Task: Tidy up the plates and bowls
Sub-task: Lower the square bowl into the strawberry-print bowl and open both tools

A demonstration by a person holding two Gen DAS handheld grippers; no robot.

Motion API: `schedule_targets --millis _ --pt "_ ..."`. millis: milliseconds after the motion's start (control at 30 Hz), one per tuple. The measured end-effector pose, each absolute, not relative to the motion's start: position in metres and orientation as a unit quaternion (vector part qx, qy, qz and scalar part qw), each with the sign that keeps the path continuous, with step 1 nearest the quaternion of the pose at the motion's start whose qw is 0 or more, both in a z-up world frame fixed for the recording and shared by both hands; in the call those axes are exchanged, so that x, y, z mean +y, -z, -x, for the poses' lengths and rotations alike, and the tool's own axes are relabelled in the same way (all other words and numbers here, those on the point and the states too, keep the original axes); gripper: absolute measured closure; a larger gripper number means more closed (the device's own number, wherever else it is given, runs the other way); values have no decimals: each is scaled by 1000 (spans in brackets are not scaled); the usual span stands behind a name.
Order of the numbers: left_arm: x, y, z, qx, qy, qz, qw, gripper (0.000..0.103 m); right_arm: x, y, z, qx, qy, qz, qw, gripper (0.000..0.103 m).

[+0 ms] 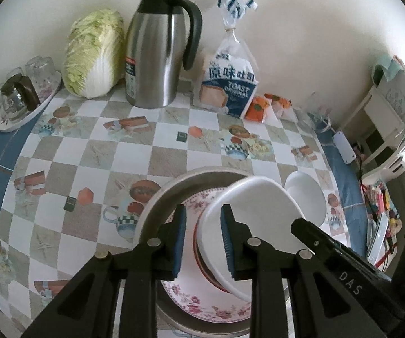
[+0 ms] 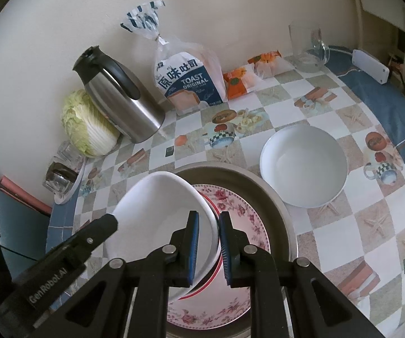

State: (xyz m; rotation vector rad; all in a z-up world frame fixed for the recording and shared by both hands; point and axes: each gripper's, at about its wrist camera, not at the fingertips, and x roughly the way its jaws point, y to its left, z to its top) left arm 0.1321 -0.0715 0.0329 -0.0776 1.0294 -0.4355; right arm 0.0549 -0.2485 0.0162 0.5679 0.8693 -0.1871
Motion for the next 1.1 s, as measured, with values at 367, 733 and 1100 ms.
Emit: schedule_targets --millis 367,733,1100 --pt "-40 -37 -142 483 146 49 862 16 -245 -24 -53 407 94 -251 873 37" --pt "-31 -30 -145 484 111 47 867 11 -244 -25 -52 398 92 -239 881 0" --pt "-29 -34 -143 471 93 52 876 10 -248 -29 -48 387 97 -236 886 0"
